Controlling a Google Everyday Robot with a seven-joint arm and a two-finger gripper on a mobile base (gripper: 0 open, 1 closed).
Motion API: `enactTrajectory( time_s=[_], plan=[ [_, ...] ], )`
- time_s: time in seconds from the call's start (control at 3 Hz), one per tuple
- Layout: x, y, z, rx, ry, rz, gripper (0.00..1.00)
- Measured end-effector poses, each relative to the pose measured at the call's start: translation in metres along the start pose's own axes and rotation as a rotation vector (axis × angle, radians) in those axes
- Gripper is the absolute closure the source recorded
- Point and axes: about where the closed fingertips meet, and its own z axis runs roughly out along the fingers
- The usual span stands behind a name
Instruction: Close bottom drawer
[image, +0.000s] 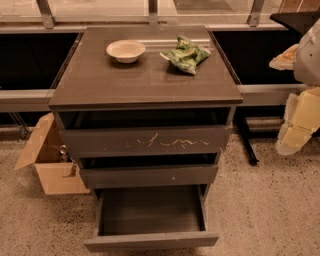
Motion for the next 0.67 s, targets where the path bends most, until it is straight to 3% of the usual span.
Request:
enactTrajectory(
  time_s=[0.67],
  plan=[
    [0.001,0.000,0.012,-0.004,-0.015,-0.024,0.00]
  ],
)
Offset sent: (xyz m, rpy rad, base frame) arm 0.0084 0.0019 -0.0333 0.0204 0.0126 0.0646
